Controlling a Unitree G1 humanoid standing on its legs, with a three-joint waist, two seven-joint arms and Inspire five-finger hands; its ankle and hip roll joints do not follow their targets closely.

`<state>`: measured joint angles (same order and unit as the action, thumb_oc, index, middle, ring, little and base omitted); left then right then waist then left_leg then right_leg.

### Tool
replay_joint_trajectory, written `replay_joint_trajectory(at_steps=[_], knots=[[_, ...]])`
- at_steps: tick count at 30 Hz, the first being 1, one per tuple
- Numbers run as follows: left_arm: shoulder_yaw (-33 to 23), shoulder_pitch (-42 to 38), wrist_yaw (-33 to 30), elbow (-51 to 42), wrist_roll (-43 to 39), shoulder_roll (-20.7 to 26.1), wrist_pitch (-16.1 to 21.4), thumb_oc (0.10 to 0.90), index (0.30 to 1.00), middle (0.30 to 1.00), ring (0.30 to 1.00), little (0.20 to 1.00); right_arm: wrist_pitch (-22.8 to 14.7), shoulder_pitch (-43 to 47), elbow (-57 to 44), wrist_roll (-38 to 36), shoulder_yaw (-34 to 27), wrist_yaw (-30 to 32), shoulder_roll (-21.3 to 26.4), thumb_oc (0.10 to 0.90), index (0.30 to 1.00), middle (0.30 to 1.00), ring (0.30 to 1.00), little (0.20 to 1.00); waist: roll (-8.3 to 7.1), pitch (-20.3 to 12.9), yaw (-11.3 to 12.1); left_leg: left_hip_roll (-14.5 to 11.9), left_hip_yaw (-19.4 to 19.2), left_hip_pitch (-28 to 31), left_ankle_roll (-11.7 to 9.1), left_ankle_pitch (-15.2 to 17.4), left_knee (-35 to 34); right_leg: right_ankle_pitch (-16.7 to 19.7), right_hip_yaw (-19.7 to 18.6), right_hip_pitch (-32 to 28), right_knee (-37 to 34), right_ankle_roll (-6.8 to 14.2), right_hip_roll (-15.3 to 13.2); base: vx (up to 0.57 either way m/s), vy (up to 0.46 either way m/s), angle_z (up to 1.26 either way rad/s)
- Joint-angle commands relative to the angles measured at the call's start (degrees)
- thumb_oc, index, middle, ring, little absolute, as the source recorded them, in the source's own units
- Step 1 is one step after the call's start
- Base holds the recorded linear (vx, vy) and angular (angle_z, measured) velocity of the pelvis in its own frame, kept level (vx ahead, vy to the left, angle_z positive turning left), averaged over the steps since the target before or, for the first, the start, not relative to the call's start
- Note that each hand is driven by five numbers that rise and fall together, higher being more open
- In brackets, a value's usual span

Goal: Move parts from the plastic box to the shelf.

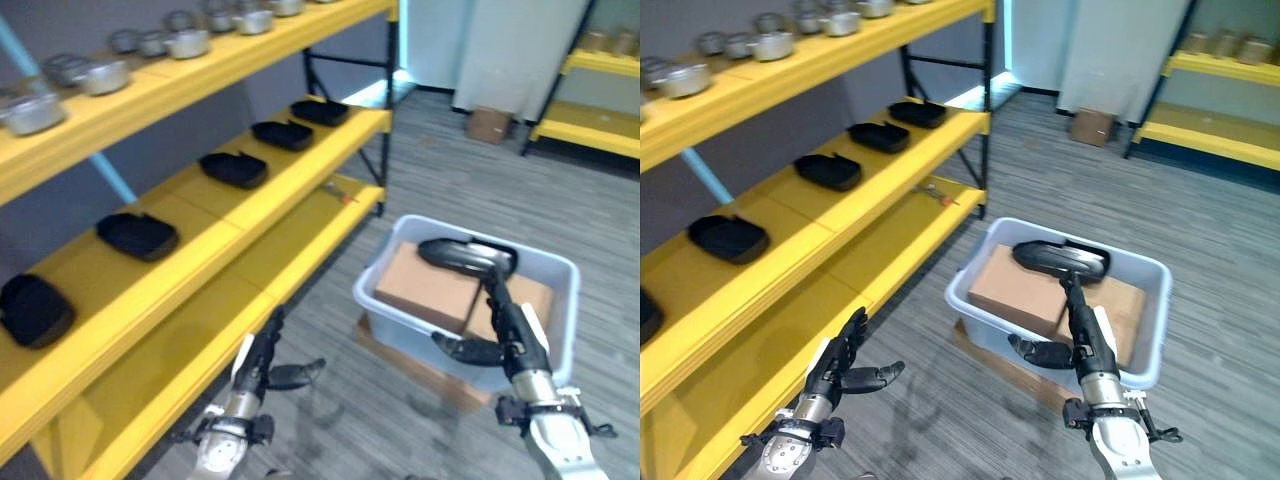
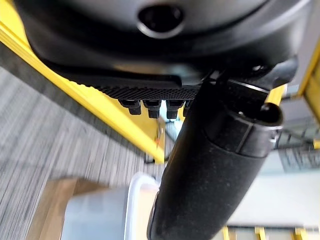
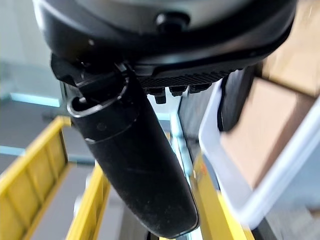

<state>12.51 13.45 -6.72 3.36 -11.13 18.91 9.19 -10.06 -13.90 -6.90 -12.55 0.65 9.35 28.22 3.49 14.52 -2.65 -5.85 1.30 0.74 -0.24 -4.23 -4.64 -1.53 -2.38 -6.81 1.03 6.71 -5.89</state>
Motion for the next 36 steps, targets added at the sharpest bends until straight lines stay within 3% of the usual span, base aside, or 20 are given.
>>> replay_joint_trajectory(at_steps=[1, 4, 7, 8, 9, 13, 19, 29, 33, 34, 36], knots=[[-6.11, -4.29, -1.73, -4.47, -1.19, 4.0, 5.25, 0.9, 1.0, 1.0, 1.0, 1.0, -6.25, 6.75, -4.32, -0.94, 0.34, 0.25, -2.89, 0.9, 1.0, 1.0, 1.0, 1.0, -5.16, 2.32, 3.36, 0.38, -2.11, -6.66, -2.22, -2.53, 3.64, 5.84, 5.11, -3.65, -4.39, -5.19, 9.17, 0.06, 0.004, -0.99], [-6.46, -4.68, -2.15, -3.95, -0.95, 4.01, 5.41, 0.9, 1.0, 1.0, 1.0, 1.0, -6.41, 7.51, -3.65, -0.52, 1.1, 0.46, -3.18, 0.9, 1.0, 1.0, 1.0, 1.0, -5.05, 2.77, 4.69, 1.68, 0.6, -8.7, -2.05, -3.44, 1.47, 5.5, 2.9, -4.09, -3.92, -5.3, 9.9, 0.07, 0.026, -0.57], [-7.59, -3.08, -2.03, -4.47, -1.91, 3.86, 5.75, 0.9, 1.0, 1.0, 1.0, 1.0, -6.23, 8.2, -3.05, -0.5, 2.66, -0.5, -3.25, 0.9, 1.0, 1.0, 1.0, 1.0, -5.05, 1.86, 7.05, 2.97, 6.59, -8.33, -2.1, -4.52, 2.06, 5.33, -1.92, -4.21, -3.4, -5.44, 10.42, 0.08, 0.1, -0.66], [-7.59, -3.0, -2.02, -4.49, -1.92, 3.86, 5.75, 0.9, 1.0, 1.0, 1.0, 1.0, -6.21, 8.13, -3.09, -0.5, 2.68, -0.51, -3.24, 0.9, 1.0, 1.0, 1.0, 1.0, -5.02, 1.72, 7.26, 2.85, 6.37, -8.27, -2.1, -4.54, 1.9, 5.35, -2.15, -4.1, -3.36, -5.45, 10.45, 0.26, 0.23, -1.49], [-7.21, -2.96, -1.88, -4.46, -2.48, 3.51, 5.77, 0.9, 1.0, 1.0, 1.0, 1.0, -6.0, 6.38, -3.14, -1.14, 1.94, -1.33, -3.39, 0.9, 1.0, 1.0, 1.0, 1.0, -5.19, -1.16, 5.91, 2.59, 4.68, -7.66, -3.25, -4.61, 1.23, 6.38, -3.27, -3.66, -3.56, -5.41, 9.18, 0.2, 0.155, -1.43], [-6.97, -3.63, -2.45, -3.74, -2.85, 3.64, 5.95, 0.9, 1.0, 1.0, 1.0, 1.0, -5.55, 4.9, -2.72, -1.34, 1.5, -1.32, -3.5, 0.9, 1.0, 1.0, 1.0, 1.0, -5.32, -3.36, 4.42, 2.26, 2.95, -6.97, -3.93, -3.46, 1.82, 6.66, -4.2, -3.74, -3.56, -5.23, 7.67, 0.18, 0.159, -0.38], [-7.01, -6.18, -4.93, -2.75, -2.61, 4.24, 6.41, 0.9, 1.0, 1.0, 1.0, 1.0, -5.14, 6.43, -1.51, -1.32, 2.42, -0.71, -3.18, 0.9, 1.0, 1.0, 1.0, 1.0, -4.65, -4.74, 2.84, 2.29, 1.27, -5.01, -5.09, -1.42, 0.89, 6.17, -5.4, -1.43, -3.24, -4.68, 5.03, 0.08, 0.151, -0.32], [-6.56, -10.47, -7.98, -1.44, -2.18, 4.72, 6.42, 0.9, 1.0, 1.0, 1.0, 1.0, -4.45, 12.87, -0.56, -0.8, 6.83, 0.31, -3.55, 0.9, 1.0, 1.0, 1.0, 1.0, -4.49, -2.5, 3.13, 4.57, 1.72, -3.92, -4.77, 1.92, 3.83, 6.04, -7.09, 2.67, 1.91, -4.37, 3.27, 0.05, 0.128, -0.2], [-6.37, -11.44, -8.7, -1.16, -2.01, 4.79, 6.08, 0.9, 1.0, 1.0, 1.0, 1.0, -4.24, 13.89, -0.29, -0.69, 7.92, 0.46, -3.89, 0.9, 1.0, 1.0, 1.0, 1.0, -3.88, -0.88, 3.52, 5.19, 1.83, -2.11, -4.15, 2.35, 4.67, 5.91, -6.42, 6.03, 10.71, -4.71, 4.79, 0.08, 0.126, -0.3], [-6.19, -11.94, -9.28, -1.17, -1.68, 5.13, 5.92, 0.9, 1.0, 1.0, 1.0, 1.0, -4.1, 14.25, -0.38, -0.44, 8.59, 0.49, -4.03, 0.9, 1.0, 1.0, 1.0, 1.0, -2.74, 1.7, 3.2, 4.62, 0.96, 0.83, -3.77, 2.59, 4.83, 5.26, -3.79, 9.2, 18.33, -4.97, 6.55, 0.11, 0.228, -0.41], [-6.15, -12.4, -9.71, -1.23, -1.77, 4.99, 5.99, 0.9, 1.0, 1.0, 1.0, 1.0, -4.0, 15.01, -0.36, -0.06, 9.03, 0.72, -4.21, 0.9, 1.0, 1.0, 1.0, 1.0, -2.2, 3.51, 3.45, 4.48, 0.19, 3.2, -3.69, 2.54, 4.41, 4.05, -1.7, 10.41, 20.07, -5.44, 6.49, 0.07, 0.183, -0.58]])
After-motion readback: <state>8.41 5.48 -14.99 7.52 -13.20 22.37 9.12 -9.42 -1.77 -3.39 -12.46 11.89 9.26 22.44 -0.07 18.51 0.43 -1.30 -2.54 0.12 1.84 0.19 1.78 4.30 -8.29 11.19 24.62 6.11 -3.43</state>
